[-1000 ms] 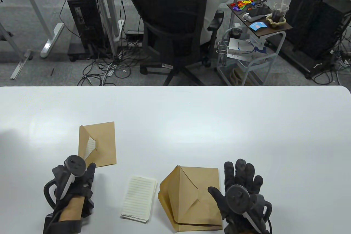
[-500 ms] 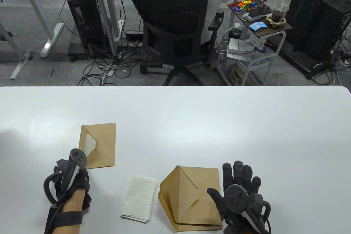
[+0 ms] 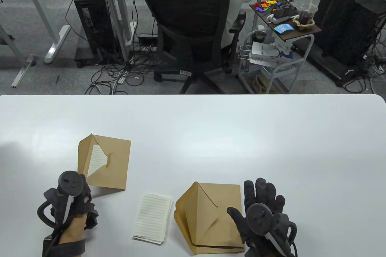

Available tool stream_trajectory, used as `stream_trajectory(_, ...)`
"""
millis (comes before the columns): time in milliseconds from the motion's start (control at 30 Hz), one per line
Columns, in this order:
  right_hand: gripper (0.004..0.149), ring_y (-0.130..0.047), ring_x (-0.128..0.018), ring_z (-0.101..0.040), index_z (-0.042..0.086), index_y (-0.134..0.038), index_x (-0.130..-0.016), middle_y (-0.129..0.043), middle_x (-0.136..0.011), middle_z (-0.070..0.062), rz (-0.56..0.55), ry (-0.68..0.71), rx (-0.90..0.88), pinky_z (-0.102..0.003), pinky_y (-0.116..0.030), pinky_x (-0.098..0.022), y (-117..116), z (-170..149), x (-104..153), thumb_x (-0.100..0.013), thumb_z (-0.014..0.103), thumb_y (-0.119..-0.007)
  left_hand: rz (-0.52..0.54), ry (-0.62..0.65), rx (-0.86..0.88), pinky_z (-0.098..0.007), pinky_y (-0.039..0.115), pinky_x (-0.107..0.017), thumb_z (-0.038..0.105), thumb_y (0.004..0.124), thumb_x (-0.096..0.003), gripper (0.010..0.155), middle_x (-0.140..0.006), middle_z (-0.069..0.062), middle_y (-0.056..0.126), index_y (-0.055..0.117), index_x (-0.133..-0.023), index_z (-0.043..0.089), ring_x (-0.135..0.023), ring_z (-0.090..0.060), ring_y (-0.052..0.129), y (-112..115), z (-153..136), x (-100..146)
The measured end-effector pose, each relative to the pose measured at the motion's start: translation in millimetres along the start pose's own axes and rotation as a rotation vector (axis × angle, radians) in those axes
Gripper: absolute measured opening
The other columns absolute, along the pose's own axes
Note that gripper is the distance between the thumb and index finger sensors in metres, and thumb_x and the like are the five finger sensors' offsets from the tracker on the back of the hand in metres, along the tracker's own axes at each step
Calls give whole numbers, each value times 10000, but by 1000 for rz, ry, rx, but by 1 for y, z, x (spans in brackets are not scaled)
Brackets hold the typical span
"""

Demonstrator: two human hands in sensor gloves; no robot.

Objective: Pull paper from envelopes and stack

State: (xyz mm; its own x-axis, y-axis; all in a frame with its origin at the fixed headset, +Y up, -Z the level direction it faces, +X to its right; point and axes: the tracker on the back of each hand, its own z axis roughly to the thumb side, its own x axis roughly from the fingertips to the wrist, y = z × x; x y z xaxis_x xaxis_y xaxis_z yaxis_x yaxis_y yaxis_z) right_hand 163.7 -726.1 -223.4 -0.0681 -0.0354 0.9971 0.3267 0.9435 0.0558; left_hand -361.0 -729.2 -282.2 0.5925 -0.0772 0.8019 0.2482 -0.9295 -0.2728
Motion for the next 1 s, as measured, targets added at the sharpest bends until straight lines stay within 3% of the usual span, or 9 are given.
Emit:
stream_trajectory(167,890,-221,-1082,-437,296,-297,-1085,-208,-1174,-94,16,6,-6,-668,-202,-712,-2,1,0,-378,626,-726,-70,-2,215,-407,967,-296,378,890,-508,437,-621,-55,1075,943,-851,112,-403,-193,1166,-3,-5,6)
stream_trajectory(367,887,-238,-1083,-438,294,-304,-1084,-217,-1173,-93,32,1,-55,-665,-217,-717,-2,-1,-1,-377,624,-727,-264,10,564,-409,964,-306,372,888,-513,440,-628,-57,1069,933,-860,104,-410,-194,1161,8,-4,14)
stream_trajectory(500,885,-253,-1082,-440,291,-313,-1083,-229,-1172,-96,43,12,-87,-661,-235,-720,-3,0,-1,-375,626,-725,-336,46,727,-407,963,-317,374,880,-521,440,-640,-51,1061,922,-869,108,-424,-189,1157,12,1,20)
stream_trajectory(800,873,-379,-1082,-431,284,-348,-1076,-305,-1175,-50,46,54,-178,-597,-378,-757,-7,1,-2,-367,634,-718,-501,207,872,-400,962,-335,382,870,-533,442,-663,-39,1050,901,-887,119,-449,-179,1151,30,34,53)
stream_trajectory(1000,873,-502,-1063,-426,270,-377,-1069,-374,-1166,-66,102,61,-379,-572,-493,-748,-9,-2,-4,-354,652,-701,-605,337,897,-393,962,-352,389,864,-538,442,-675,-29,1043,893,-893,128,-462,-173,1149,37,64,88)
